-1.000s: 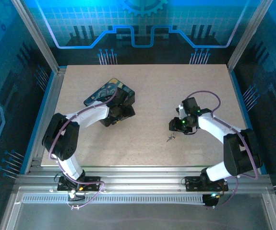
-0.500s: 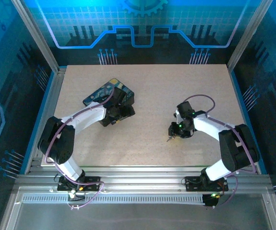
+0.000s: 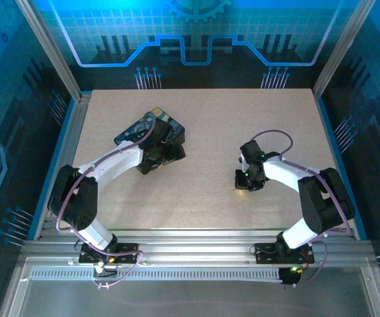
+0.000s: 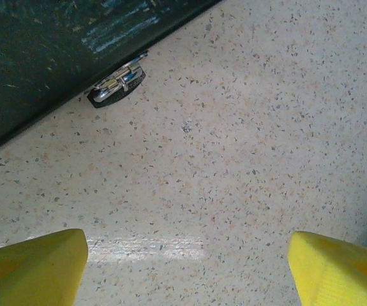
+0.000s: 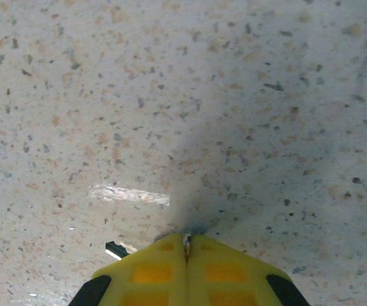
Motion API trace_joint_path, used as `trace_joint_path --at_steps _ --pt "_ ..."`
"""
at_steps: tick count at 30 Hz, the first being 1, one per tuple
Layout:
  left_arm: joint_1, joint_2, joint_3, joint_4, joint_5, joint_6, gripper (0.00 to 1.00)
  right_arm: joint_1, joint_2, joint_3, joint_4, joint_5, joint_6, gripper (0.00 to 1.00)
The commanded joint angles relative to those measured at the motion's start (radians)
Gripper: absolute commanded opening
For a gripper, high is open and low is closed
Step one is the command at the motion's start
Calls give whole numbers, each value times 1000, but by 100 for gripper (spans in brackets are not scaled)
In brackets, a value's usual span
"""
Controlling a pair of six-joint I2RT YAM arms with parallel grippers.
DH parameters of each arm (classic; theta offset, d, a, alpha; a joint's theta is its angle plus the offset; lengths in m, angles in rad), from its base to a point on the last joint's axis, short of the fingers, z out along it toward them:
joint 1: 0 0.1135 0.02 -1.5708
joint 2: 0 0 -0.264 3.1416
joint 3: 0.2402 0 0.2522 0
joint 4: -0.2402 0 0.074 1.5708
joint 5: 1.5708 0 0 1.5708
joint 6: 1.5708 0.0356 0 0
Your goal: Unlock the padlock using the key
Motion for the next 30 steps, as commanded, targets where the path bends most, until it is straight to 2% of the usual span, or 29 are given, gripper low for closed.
trace_joint_path --at_steps 1,5,9,15,23,26,30 --pt "1 -23 73 -51 92 98 83 27 -66 47 9 -72 -118 1" --pt "7 -8 121 -29 303 196 81 79 -107 141 32 -286 -299 0" --pt "6 -24 103 92 502 221 73 87 -78 216 58 -518 -385 0" --pt "13 -25 57 190 572 232 59 88 4 295 83 -729 -430 0" --pt "27 -15 4 294 628 178 52 94 41 308 90 -826 -474 0" --pt "32 -22 0 286 624 172 49 87 47 307 90 -766 -456 0" --pt "43 -51 -28 254 598 169 51 42 111 347 92 -685 -303 1"
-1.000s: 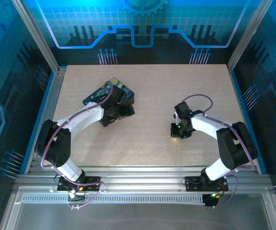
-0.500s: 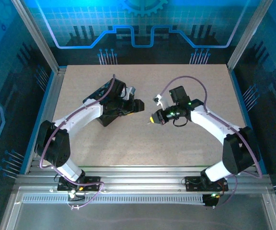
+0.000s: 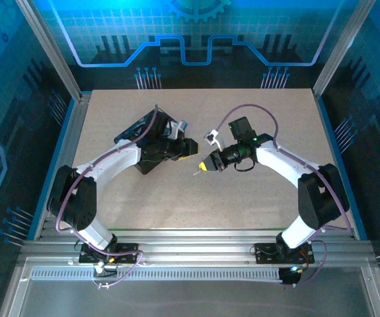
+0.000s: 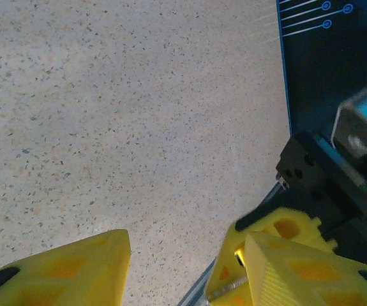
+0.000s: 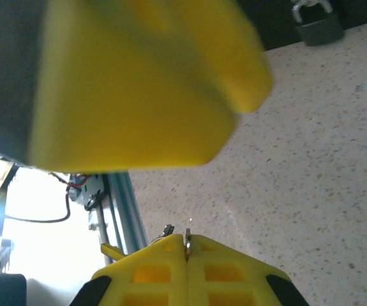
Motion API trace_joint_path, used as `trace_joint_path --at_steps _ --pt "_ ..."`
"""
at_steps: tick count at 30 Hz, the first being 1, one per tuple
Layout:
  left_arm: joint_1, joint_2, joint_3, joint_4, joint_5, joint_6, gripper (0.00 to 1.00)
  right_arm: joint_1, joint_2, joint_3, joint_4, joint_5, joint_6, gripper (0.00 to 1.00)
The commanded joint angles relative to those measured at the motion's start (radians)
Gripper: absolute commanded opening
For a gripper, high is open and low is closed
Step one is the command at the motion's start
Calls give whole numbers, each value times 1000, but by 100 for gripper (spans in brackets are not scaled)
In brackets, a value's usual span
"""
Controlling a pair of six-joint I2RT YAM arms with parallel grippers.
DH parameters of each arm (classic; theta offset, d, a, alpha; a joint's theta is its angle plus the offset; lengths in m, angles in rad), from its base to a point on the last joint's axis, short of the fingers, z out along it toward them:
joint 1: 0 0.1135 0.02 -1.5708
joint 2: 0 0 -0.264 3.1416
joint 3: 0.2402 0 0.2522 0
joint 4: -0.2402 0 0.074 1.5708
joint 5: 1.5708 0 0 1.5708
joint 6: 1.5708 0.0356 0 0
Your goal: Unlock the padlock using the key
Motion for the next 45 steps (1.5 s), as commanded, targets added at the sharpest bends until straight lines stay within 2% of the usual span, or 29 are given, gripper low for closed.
trace_joint_path --at_steps 1,4,9,12,20,40,45 --pt "17 -50 -35 -14 10 -6 51 -44 62 48 2 88 152 0" --pt "16 -61 -60 -40 -16 -36 49 -61 87 45 30 157 280 0" --pt "9 -62 -131 69 -1 -178 46 -26 89 42 35 298 341 0" --pt "-8 -47 -132 89 -7 -189 41 -7 93 37 59 323 382 0" --pt "-28 -9 -119 96 -15 -189 35 32 120 72 59 336 411 0" --pt "-36 37 -108 82 -53 -179 29 90 116 77 72 319 423 0" --pt "-35 41 -107 81 -63 -178 24 98 122 86 63 313 417 1"
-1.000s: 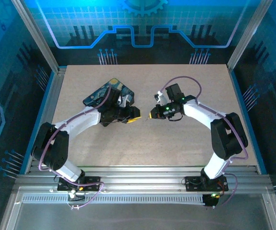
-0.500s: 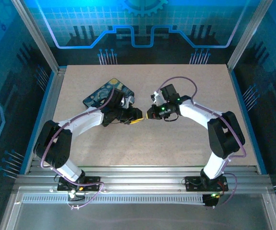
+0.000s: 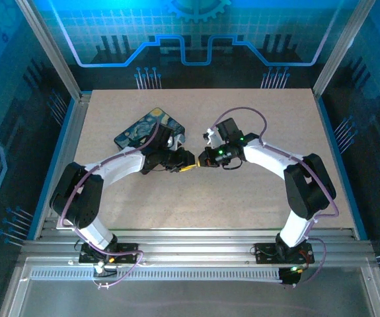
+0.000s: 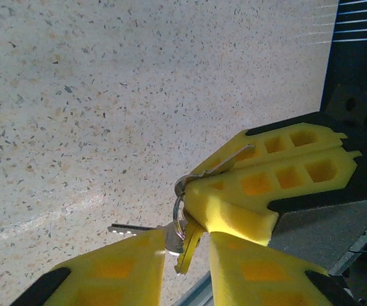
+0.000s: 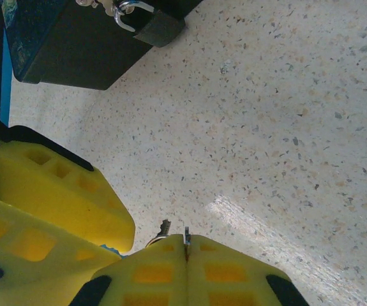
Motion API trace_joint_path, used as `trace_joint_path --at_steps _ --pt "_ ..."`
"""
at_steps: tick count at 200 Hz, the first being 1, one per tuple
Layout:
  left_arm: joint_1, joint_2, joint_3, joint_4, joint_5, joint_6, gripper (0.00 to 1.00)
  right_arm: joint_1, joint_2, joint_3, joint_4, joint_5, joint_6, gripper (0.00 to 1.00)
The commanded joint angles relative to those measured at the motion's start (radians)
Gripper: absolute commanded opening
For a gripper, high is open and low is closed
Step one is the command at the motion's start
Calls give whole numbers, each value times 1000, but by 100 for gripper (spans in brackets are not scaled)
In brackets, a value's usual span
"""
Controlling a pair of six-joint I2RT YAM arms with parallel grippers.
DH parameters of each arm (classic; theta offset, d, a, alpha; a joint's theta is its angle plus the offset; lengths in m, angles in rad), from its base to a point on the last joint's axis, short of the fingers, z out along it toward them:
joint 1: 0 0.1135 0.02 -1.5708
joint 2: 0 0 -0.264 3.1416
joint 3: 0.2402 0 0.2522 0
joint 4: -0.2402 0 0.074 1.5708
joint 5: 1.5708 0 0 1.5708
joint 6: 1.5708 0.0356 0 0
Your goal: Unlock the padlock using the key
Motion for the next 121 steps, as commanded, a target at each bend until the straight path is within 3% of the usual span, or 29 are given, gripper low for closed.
trace_joint_path --at_steps 1,32,55,73,95,121 --pt "0 13 21 4 -11 2 24 21 7 35 1 -12 -2 0" --pt "3 18 24 -8 -13 23 12 26 6 29 -2 -16 -10 2" --pt "10 18 22 -26 -21 41 10 24 -2 22 -5 -16 -16 3" --pt "20 17 19 -29 -17 46 0 22 -13 20 -13 -17 -28 7" --pt "31 11 17 -32 -14 56 0 6 -35 6 -17 -17 -41 16" --pt "40 7 21 -35 -7 65 0 -30 -66 -19 -24 -21 -57 19"
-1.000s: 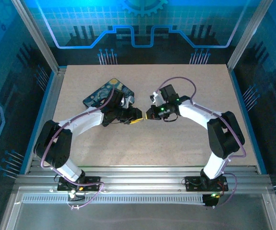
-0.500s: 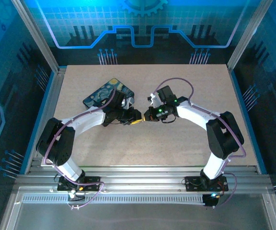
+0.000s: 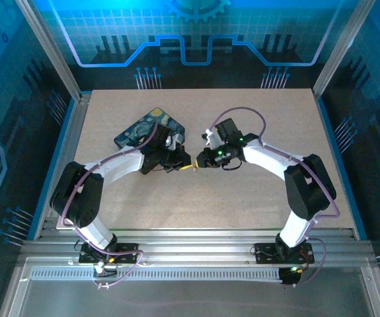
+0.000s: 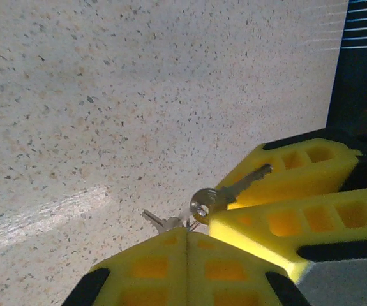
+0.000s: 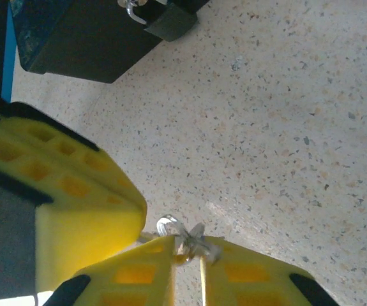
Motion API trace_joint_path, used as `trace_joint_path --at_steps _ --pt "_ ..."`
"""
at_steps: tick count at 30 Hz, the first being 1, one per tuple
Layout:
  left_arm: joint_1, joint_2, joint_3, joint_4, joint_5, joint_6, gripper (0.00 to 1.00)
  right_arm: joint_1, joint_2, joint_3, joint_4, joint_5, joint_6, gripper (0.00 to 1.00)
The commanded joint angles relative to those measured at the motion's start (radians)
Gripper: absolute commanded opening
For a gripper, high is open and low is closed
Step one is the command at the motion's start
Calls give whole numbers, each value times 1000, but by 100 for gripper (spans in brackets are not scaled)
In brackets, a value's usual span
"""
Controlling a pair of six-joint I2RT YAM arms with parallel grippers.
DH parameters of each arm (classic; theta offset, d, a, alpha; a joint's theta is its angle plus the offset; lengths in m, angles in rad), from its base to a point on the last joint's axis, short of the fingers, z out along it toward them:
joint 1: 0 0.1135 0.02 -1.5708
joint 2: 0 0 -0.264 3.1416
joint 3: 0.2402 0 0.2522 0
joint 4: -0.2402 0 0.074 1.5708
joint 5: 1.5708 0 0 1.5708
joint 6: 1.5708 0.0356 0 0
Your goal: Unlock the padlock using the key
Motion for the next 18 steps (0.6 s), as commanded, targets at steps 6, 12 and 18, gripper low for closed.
trace_joint_path --at_steps 6,12,18 --pt "18 -11 25 -18 35 100 0 -84 -87 -48 -27 -46 -44 35" --pt "39 -22 21 -11 110 220 0 -125 -97 -85 38 -259 -110 44" --pt "48 -45 3 35 206 261 0 -131 -61 -112 114 -414 -159 51"
